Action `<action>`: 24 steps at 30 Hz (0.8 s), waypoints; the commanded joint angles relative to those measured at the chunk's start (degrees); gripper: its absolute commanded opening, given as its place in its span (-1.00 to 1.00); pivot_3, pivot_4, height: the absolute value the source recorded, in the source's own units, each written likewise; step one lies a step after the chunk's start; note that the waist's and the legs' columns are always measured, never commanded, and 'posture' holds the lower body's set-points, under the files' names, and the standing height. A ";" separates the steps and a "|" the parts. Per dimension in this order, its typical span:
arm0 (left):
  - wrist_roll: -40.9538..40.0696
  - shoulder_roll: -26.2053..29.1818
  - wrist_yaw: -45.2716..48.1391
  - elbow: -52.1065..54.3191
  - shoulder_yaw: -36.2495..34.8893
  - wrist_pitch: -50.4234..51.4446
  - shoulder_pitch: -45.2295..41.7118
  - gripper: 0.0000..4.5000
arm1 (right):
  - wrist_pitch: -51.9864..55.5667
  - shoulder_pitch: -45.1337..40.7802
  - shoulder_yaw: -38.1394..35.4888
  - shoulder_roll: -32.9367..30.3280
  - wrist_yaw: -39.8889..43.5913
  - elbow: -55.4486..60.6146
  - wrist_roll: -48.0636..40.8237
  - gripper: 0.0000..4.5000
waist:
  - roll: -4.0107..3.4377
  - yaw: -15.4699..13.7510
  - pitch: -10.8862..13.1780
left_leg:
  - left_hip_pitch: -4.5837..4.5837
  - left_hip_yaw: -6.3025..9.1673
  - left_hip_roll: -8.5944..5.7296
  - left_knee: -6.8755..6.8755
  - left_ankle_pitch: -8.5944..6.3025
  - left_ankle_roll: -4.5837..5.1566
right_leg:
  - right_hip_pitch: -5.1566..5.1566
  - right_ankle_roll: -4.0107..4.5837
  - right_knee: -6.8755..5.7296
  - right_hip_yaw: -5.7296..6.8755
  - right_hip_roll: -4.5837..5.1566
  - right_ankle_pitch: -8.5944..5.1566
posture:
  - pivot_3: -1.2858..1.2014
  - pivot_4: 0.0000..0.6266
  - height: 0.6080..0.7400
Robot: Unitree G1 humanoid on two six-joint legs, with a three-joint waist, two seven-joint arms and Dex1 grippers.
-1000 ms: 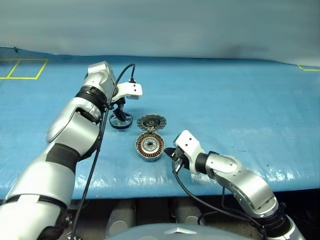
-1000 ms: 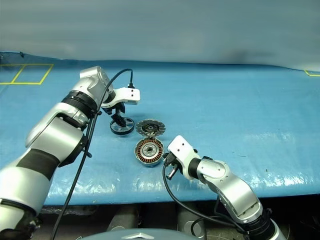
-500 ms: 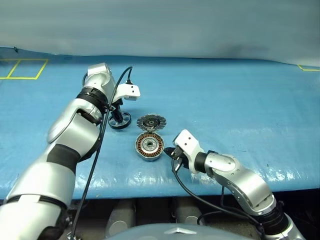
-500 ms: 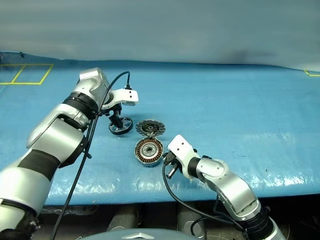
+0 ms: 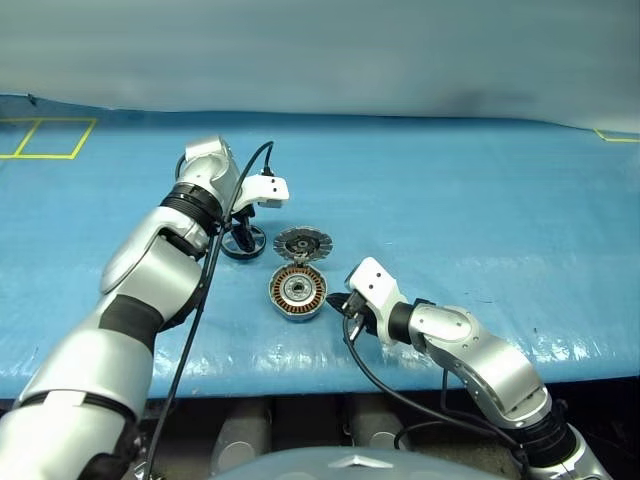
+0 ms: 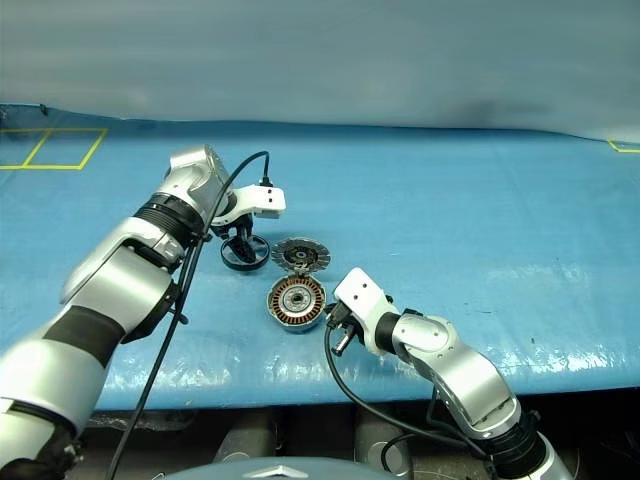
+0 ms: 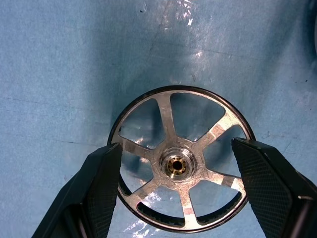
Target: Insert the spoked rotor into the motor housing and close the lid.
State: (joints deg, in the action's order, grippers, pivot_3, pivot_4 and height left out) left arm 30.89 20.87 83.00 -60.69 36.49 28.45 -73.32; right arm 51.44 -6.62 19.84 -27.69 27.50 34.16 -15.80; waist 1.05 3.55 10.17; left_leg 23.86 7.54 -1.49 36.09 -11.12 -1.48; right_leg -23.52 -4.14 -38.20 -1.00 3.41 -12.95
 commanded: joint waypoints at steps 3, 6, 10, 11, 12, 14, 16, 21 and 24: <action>-0.39 1.38 -1.78 2.71 -1.26 -1.70 -0.18 0.70 | -1.11 -0.99 0.02 -0.04 0.44 0.67 0.26 -1.00 | 0.00 0.00 0.00 | 0.00 0.00 0.00 0.00 0.00 0.00 | 0.00 0.00 0.00 0.00 0.00 0.00 | 0.03 -0.52 1.00; -0.26 1.60 -2.48 2.88 -1.14 -2.67 -0.03 0.70 | -1.23 -1.23 0.24 -0.04 0.57 0.41 0.37 -1.00 | 0.00 -0.01 0.00 | 0.00 0.00 0.00 0.00 0.00 0.00 | 0.00 0.00 0.00 0.00 0.00 0.00 | 0.03 -0.52 1.00; -0.45 1.49 -2.90 2.53 -1.42 -2.14 -0.09 0.44 | -1.09 -1.38 0.45 -0.26 0.75 0.33 0.63 -1.00 | 0.00 -0.03 0.00 | 0.00 0.00 0.00 0.00 0.00 0.00 | 0.00 0.00 0.00 -0.01 0.00 0.00 | 0.03 -0.52 1.00; -0.35 1.49 -2.91 2.47 -1.32 -2.17 -0.12 0.30 | -1.05 -1.36 0.42 -0.26 0.79 0.34 0.70 -1.00 | 0.00 -0.03 0.00 | 0.00 0.00 0.00 0.00 0.00 0.00 | 0.00 0.00 0.00 0.00 0.00 0.00 | 0.03 -0.52 1.00; -0.30 1.52 -2.77 2.47 -1.24 -2.23 -0.14 0.30 | -1.03 -1.34 0.36 -0.25 0.82 0.36 0.77 -1.00 | 0.00 -0.03 0.00 | 0.00 0.00 0.00 0.00 0.00 0.00 | 0.00 0.00 0.00 0.00 0.00 0.00 | 0.03 -0.52 1.00; -0.44 1.40 -3.08 2.43 -1.44 -1.95 -0.20 0.30 | -1.04 -1.31 0.27 -0.22 0.89 0.35 0.92 -1.00 | 0.00 -0.03 0.00 | 0.00 0.00 0.00 0.00 0.00 0.00 | 0.00 0.00 0.00 0.00 0.00 0.00 | 0.03 -0.52 1.00; -0.51 1.17 -3.43 2.31 -1.58 -1.50 -0.32 0.30 | -1.05 -1.34 0.25 -0.21 0.96 0.31 1.03 -1.00 | 0.00 -0.02 0.00 | 0.00 0.00 0.00 0.00 0.00 0.00 | 0.00 0.00 0.00 0.00 0.00 0.00 | 0.03 -0.52 1.00; -0.07 0.71 -4.01 2.12 -1.20 0.64 -0.27 0.30 | -1.01 -1.42 0.15 -0.16 1.18 0.25 1.20 -1.00 | 0.00 -0.01 0.00 | 0.00 0.00 0.00 0.00 0.00 0.00 | 0.00 0.00 0.00 0.00 0.00 0.00 | 0.03 -0.52 1.00; -0.06 0.98 -3.65 2.57 -0.95 0.45 0.19 0.30 | -0.98 -1.50 0.16 -0.11 1.24 0.17 1.27 -1.00 | 0.00 -0.01 0.00 | 0.00 0.00 0.00 0.00 0.00 0.00 | 0.00 0.00 -0.01 0.00 0.00 0.00 | 0.03 -0.52 1.00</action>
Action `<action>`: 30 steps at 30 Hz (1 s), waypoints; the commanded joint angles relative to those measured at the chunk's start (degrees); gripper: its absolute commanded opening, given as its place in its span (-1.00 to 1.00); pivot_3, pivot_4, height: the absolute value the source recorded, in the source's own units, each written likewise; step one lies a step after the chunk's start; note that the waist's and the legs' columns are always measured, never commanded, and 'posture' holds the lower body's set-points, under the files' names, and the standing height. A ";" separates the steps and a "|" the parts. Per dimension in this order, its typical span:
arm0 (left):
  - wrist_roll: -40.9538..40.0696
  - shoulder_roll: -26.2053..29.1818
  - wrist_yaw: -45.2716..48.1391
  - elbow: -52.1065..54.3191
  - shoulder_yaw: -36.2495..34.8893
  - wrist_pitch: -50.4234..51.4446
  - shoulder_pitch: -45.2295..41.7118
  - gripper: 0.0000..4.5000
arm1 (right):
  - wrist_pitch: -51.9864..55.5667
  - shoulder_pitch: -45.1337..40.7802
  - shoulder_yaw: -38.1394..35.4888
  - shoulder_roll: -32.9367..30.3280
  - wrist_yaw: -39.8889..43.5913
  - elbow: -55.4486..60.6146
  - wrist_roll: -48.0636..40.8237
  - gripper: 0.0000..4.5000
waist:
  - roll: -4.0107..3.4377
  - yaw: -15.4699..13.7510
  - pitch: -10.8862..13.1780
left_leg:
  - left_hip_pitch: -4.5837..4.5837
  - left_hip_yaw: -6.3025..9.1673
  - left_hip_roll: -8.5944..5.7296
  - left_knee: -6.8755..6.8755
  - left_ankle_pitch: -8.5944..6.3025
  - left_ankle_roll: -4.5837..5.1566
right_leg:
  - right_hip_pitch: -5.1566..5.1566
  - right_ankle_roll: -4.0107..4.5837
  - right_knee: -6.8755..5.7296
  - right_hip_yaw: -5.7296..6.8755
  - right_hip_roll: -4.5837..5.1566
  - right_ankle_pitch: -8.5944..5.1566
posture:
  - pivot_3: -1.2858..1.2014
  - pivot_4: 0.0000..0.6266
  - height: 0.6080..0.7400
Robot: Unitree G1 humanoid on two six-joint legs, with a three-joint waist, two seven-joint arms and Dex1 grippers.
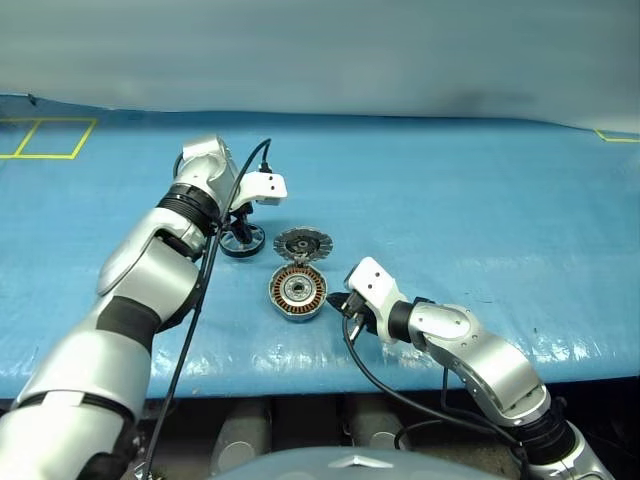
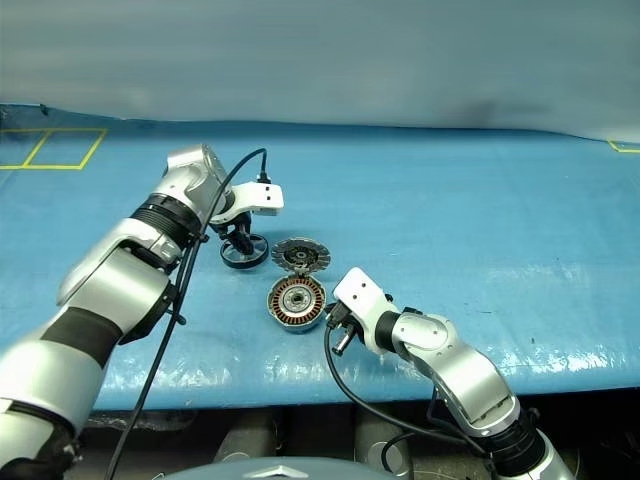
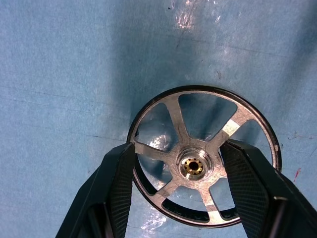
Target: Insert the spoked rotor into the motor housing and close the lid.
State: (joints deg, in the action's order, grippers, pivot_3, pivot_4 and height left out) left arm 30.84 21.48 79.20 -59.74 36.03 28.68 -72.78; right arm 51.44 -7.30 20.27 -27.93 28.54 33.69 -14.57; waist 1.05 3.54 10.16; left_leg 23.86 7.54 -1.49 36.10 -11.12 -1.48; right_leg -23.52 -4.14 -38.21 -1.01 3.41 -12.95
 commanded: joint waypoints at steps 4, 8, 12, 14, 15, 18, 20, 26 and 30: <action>0.37 1.33 1.86 2.83 0.17 -0.46 0.41 0.30 | -1.05 -0.95 -0.18 0.18 0.26 0.50 0.09 -1.00 | 0.00 0.01 0.00 | -0.01 0.00 0.00 0.00 0.00 0.00 | 0.00 0.00 -0.01 -0.01 0.00 0.00 | 0.03 -0.52 1.00; 0.53 1.57 1.60 3.12 -0.06 0.74 0.66 0.30 | -1.29 -1.17 -0.04 0.18 0.43 0.21 0.17 -1.00 | 0.00 0.00 0.00 | -0.01 -0.01 0.00 0.00 0.00 0.00 | 0.00 0.00 -0.01 -0.01 0.00 0.00 | 0.03 -0.52 1.00; 0.60 1.66 1.53 3.46 0.06 1.39 0.97 0.30 | -1.53 -1.46 0.15 0.26 0.66 -0.11 0.22 -1.00 | 0.00 -0.02 0.00 | -0.01 0.00 0.00 0.01 0.00 0.00 | 0.01 0.00 -0.01 -0.01 0.00 0.00 | 0.03 -0.52 1.00; 0.61 1.64 1.50 3.65 0.09 1.84 1.08 0.30 | -1.61 -1.58 0.20 0.25 0.78 -0.22 0.24 -1.00 | 0.00 -0.01 0.00 | -0.01 -0.01 -0.01 0.01 0.00 0.00 | 0.01 0.00 -0.01 -0.01 0.00 0.00 | 0.03 -0.52 1.00; 0.58 1.64 1.45 3.75 0.05 2.02 1.12 0.30 | -1.63 -1.62 0.23 0.23 0.82 -0.25 0.24 -1.00 | 0.00 0.00 0.00 | -0.01 0.00 -0.01 0.01 0.00 0.00 | 0.01 0.00 -0.01 -0.01 0.00 0.00 | 0.03 -0.52 1.00; 0.62 1.64 1.42 3.94 0.12 2.46 1.20 0.30 | -1.65 -1.73 0.28 0.19 0.90 -0.29 0.27 -1.00 | 0.00 0.00 0.00 | -0.02 0.00 0.00 0.00 0.00 0.00 | 0.01 0.00 -0.03 -0.01 0.00 0.00 | 0.03 -0.52 1.00; 1.02 1.58 1.24 3.97 0.44 3.30 1.14 0.30 | -1.67 -1.78 0.29 0.19 0.92 -0.32 0.30 -1.00 | 0.00 0.01 0.00 | -0.02 -0.01 0.00 0.01 0.00 0.00 | 0.01 0.00 -0.03 -0.01 0.00 0.00 | 0.03 -0.52 1.00; 2.06 2.01 1.43 5.19 1.55 6.06 1.57 0.30 | -1.58 -1.90 0.28 0.15 1.08 -0.42 0.35 -1.00 | 0.00 0.03 0.00 | -0.03 -0.01 0.00 0.01 0.00 0.00 | 0.01 0.00 -0.04 -0.01 0.00 0.00 | 0.03 -0.52 1.00; 1.86 2.40 1.72 6.29 1.42 7.34 2.32 0.30 | -1.68 -2.13 0.41 0.25 1.33 -0.74 0.48 -1.00 | 0.00 0.08 0.00 | -0.05 -0.01 0.00 0.01 0.00 0.00 | 0.01 0.00 -0.05 -0.02 0.00 0.00 | 0.03 -0.52 1.00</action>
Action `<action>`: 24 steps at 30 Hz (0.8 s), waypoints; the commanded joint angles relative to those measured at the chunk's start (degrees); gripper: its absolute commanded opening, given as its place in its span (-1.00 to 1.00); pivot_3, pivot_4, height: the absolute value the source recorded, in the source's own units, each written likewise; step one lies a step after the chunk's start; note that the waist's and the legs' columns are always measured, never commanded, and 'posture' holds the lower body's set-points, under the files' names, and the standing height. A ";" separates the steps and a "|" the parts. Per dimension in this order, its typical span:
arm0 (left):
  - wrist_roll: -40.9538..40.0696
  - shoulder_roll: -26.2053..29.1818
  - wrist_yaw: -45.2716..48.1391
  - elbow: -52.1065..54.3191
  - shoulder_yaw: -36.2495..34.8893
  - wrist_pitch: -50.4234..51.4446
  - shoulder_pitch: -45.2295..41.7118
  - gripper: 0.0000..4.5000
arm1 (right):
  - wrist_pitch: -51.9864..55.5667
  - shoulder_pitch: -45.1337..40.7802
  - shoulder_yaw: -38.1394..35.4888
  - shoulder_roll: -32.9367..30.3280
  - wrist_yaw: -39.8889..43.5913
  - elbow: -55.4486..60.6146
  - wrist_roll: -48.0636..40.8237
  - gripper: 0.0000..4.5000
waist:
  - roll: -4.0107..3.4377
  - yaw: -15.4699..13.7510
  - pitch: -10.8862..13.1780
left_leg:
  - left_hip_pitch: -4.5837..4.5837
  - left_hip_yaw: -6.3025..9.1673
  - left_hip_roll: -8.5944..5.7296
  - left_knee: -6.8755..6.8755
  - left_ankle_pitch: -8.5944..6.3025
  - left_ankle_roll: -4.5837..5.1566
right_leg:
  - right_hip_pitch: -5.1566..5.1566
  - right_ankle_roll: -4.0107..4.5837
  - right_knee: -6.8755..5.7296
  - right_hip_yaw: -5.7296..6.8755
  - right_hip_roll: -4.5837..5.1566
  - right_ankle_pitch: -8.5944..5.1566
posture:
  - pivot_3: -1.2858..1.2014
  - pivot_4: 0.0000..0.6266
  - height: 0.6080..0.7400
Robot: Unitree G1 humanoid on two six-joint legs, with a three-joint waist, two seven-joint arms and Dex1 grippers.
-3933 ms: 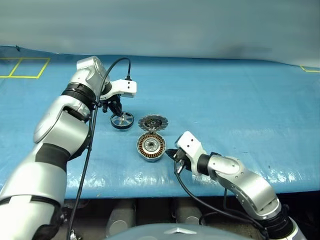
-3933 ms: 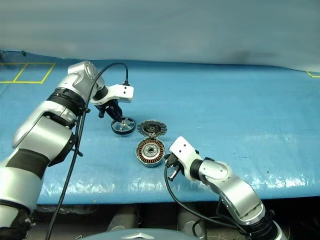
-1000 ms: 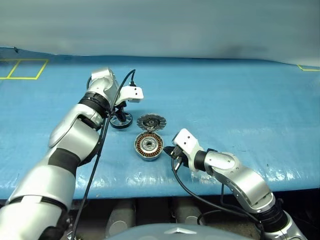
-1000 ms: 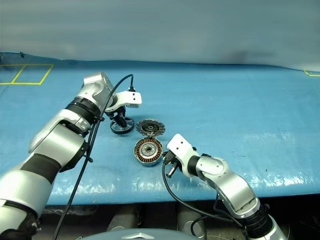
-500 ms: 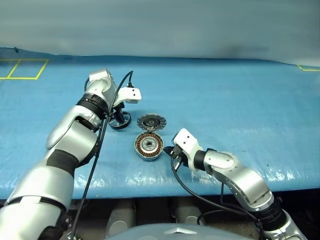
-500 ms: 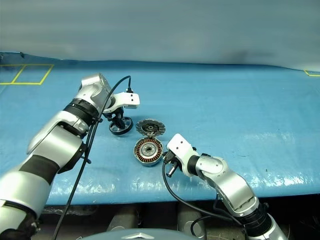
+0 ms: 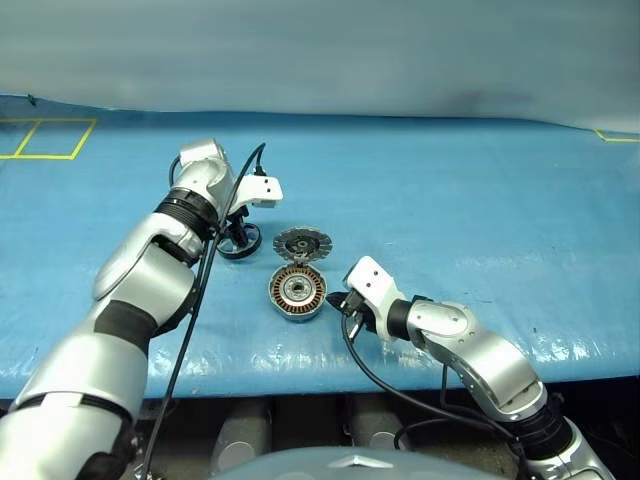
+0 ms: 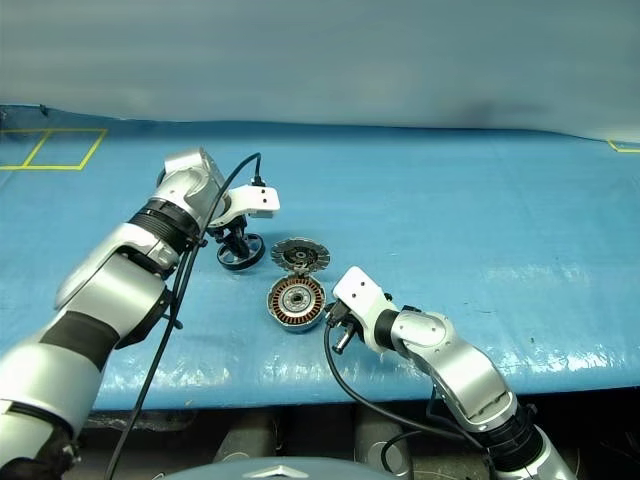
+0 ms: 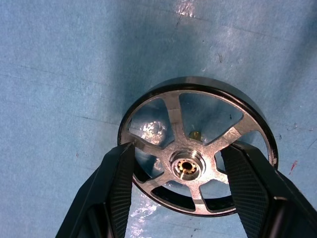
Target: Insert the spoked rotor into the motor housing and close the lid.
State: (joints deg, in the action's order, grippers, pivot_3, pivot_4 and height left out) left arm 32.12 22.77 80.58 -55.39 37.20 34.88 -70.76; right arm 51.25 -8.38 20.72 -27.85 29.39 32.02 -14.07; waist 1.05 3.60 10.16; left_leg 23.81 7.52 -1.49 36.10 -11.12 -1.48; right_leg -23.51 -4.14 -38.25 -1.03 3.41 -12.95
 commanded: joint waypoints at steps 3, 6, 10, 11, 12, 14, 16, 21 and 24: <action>1.65 1.58 0.19 2.84 1.08 2.32 0.67 0.30 | -1.52 -1.16 0.05 0.20 0.75 0.78 0.08 -1.00 | 0.00 0.04 0.00 | -0.01 0.00 0.01 0.00 0.00 0.00 | 0.00 0.00 -0.02 0.00 0.00 0.00 | 0.03 -0.52 1.00; 1.27 1.82 0.34 3.66 0.52 3.40 0.65 0.30 | -1.56 -1.33 0.09 0.19 0.96 0.57 0.18 -1.00 | 0.00 0.07 0.00 | -0.02 -0.01 0.00 0.00 0.00 0.00 | 0.00 0.00 -0.03 -0.01 -0.01 0.00 | 0.03 -0.52 1.00; 1.12 2.22 0.73 4.94 0.39 4.58 0.87 0.30 | -1.75 -1.74 0.11 0.25 1.28 0.15 0.23 -1.00 | 0.00 0.08 0.00 | -0.02 -0.01 0.01 0.00 0.01 0.00 | 0.00 0.00 -0.05 -0.01 -0.01 0.00 | 0.03 -0.52 1.00; 1.11 2.31 0.81 5.24 0.42 4.79 0.99 0.30 | -1.81 -1.86 0.15 0.27 1.35 0.02 0.26 -1.00 | 0.00 0.08 0.00 | -0.02 -0.01 0.01 0.00 0.01 0.00 | 0.00 0.00 -0.05 -0.01 -0.01 0.00 | 0.03 -0.52 1.00; 1.05 2.36 0.96 5.63 0.43 5.06 1.17 0.30 | -1.89 -1.96 0.21 0.30 1.42 -0.09 0.27 -1.00 | 0.00 0.07 0.00 | -0.02 -0.01 0.01 0.00 0.01 0.00 | 0.00 0.00 -0.05 -0.01 -0.01 0.00 | 0.03 -0.52 1.00; 0.49 2.25 1.23 6.42 0.10 5.70 1.61 0.30 | -2.10 -2.09 0.31 0.33 1.50 -0.31 0.26 -1.00 | 0.00 0.06 0.00 | -0.02 0.00 0.00 0.00 0.01 0.00 | 0.00 0.00 -0.04 -0.01 -0.01 0.00 | 0.03 -0.52 1.00; -0.12 1.98 1.46 7.03 -0.19 5.92 1.92 0.30 | -2.19 -2.31 0.41 0.32 1.55 -0.49 0.27 -1.00 | 0.00 0.06 0.00 | -0.02 0.00 0.00 0.00 0.01 0.00 | 0.00 0.00 -0.04 -0.01 -0.01 0.00 | 0.03 -0.52 1.00; -1.34 1.55 1.86 8.01 -0.47 6.32 2.45 0.05 | -2.12 -2.36 0.30 0.31 1.53 -0.45 0.41 -1.00 | 0.00 0.04 0.00 | -0.01 0.00 0.00 0.00 0.01 0.00 | 0.00 0.00 -0.04 -0.01 0.00 0.00 | 0.03 -0.52 1.00; -1.67 1.53 1.70 8.20 -0.16 6.35 2.58 -0.28 | -1.98 -2.03 0.10 0.22 1.36 -0.16 0.43 -1.00 | -0.02 0.03 -0.01 | -0.05 -0.01 0.00 0.01 0.01 0.00 | 0.03 0.00 -0.04 -0.02 0.00 0.00 | 0.03 -0.52 1.00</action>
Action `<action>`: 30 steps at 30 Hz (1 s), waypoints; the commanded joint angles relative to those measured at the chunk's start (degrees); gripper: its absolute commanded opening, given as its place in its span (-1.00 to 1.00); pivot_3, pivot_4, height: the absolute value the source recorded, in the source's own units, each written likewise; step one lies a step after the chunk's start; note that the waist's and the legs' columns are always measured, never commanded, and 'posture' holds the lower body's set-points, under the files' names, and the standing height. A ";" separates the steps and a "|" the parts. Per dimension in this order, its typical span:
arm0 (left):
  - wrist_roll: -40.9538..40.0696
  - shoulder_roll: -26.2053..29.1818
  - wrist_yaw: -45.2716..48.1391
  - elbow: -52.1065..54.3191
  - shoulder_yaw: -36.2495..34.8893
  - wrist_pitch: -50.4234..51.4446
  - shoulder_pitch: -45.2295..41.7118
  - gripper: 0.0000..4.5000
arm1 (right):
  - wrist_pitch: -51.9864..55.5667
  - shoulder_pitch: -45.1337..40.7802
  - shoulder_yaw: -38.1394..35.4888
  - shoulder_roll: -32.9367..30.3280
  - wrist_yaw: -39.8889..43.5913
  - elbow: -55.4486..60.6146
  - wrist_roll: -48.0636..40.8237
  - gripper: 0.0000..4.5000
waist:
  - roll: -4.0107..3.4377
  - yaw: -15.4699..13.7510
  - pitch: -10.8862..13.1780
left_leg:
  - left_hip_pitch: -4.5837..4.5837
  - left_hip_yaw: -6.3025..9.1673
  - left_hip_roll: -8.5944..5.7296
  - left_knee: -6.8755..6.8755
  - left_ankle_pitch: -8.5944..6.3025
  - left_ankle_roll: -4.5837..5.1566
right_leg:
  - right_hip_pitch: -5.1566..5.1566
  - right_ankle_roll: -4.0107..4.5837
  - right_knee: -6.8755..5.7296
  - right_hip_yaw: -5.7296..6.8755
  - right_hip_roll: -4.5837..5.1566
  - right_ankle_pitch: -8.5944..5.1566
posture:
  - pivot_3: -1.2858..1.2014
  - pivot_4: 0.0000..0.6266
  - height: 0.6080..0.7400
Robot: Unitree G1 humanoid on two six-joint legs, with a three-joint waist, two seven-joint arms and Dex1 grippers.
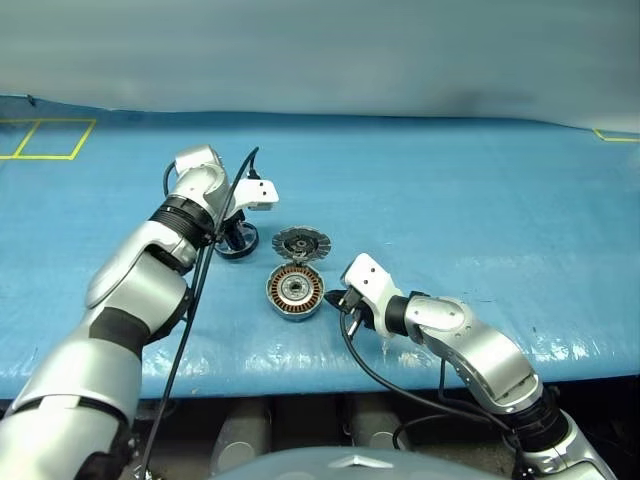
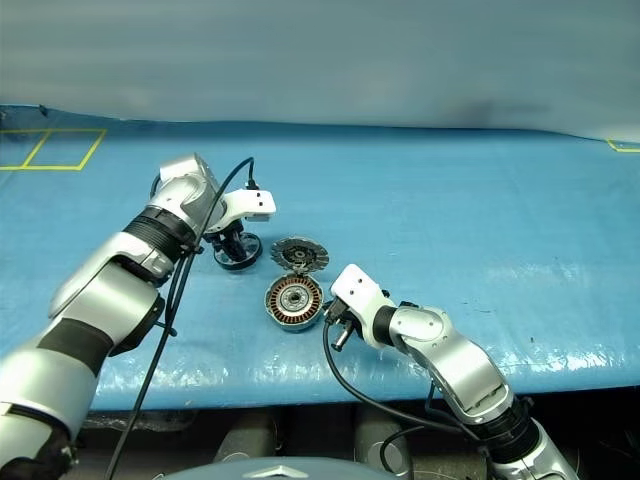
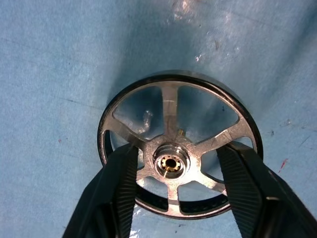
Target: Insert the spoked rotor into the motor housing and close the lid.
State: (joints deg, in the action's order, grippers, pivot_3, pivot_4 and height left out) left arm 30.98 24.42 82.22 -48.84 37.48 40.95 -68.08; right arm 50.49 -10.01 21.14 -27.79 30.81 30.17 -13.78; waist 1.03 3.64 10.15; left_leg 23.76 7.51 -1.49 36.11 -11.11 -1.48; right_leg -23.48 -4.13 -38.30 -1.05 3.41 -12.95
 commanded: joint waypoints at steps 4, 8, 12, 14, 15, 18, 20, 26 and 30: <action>-0.74 -0.32 -0.29 1.27 -0.45 -0.11 -0.39 -0.28 | -1.14 -0.24 -0.42 0.22 -0.25 1.84 0.14 -1.00 | 0.00 -0.02 0.00 | 0.00 0.00 0.00 0.01 0.00 0.00 | 0.01 0.00 -0.01 0.00 0.00 0.00 | 0.03 -0.52 1.00; -0.92 0.38 -1.00 0.52 -1.14 -1.68 -1.73 -0.28 | -1.13 -0.10 -0.62 0.27 -0.44 1.96 0.10 -1.00 | 0.00 -0.06 0.00 | 0.00 0.00 0.00 0.01 0.00 0.00 | 0.01 0.00 -0.01 0.00 0.00 0.00 | 0.03 -0.52 1.00; -1.47 2.91 -1.60 0.78 -2.44 -4.06 -3.22 -0.28 | -0.88 -0.04 -1.17 0.10 -0.78 2.34 -0.05 -1.00 | 0.00 0.00 0.00 | 0.02 0.00 0.00 0.01 0.00 0.00 | -0.02 0.00 -0.01 0.00 0.00 0.00 | 0.03 -0.52 1.00; -2.20 4.52 -2.31 1.28 -3.87 -5.03 -3.69 -0.28 | -0.76 0.07 -1.45 0.04 -1.09 2.54 -0.09 -1.00 | 0.00 0.01 0.00 | 0.02 0.00 0.00 0.00 0.00 0.00 | -0.03 0.00 -0.01 0.00 0.00 0.00 | 0.03 -0.52 1.00; -2.60 5.52 -2.52 1.78 -4.52 -5.47 -3.79 -0.28 | -0.64 0.18 -1.65 0.02 -1.24 2.74 -0.15 -1.00 | 0.00 0.01 0.00 | 0.03 0.00 0.00 -0.01 0.00 0.00 | -0.04 0.00 0.00 0.00 0.00 0.00 | 0.03 -0.52 1.00; -3.85 9.47 -2.80 6.50 -6.59 -7.13 -2.15 -0.28 | -0.32 0.76 -2.15 0.00 -1.74 3.39 -0.27 -1.00 | 0.00 0.04 0.00 | 0.03 0.00 0.00 -0.01 0.00 0.00 | -0.04 0.00 0.01 0.00 0.00 0.00 | 0.03 -0.52 1.00; -5.69 12.28 -2.57 11.74 -8.93 -7.38 0.28 -0.28 | -0.11 1.45 -2.67 -0.02 -2.15 3.97 -0.31 -1.00 | 0.00 -0.03 0.00 | 0.04 0.00 0.01 -0.03 0.00 0.00 | -0.06 0.00 0.01 -0.01 0.00 0.00 | 0.03 -0.52 1.00; -14.36 20.81 -5.40 37.23 -22.53 -3.79 16.82 -0.28 | -0.24 4.85 -5.80 -0.09 -3.51 5.81 -0.89 -1.00 | -0.02 0.10 -0.01 | 0.00 -0.05 0.02 -0.12 0.00 0.00 | -0.07 0.03 0.06 -0.12 0.03 0.01 | 0.03 -0.52 1.00; -19.93 22.74 -10.32 50.98 -32.74 0.56 28.70 -0.28 | -0.76 6.86 -7.90 -0.25 -3.54 6.34 -1.53 -1.00 | -0.02 -0.15 -0.01 | -0.03 -0.03 0.03 -0.07 0.01 -0.02 | -0.04 0.04 0.02 -0.11 0.01 0.01 | 0.03 -0.52 1.00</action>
State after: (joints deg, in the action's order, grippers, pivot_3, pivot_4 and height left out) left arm 13.38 46.04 74.23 -3.80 10.28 39.91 -40.12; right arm 50.60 -3.37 15.07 -27.86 27.35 34.37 -14.58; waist 1.02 3.49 10.15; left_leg 23.71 7.48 -1.46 36.05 -11.09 -1.50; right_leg -23.49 -4.09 -38.28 -1.16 3.42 -12.93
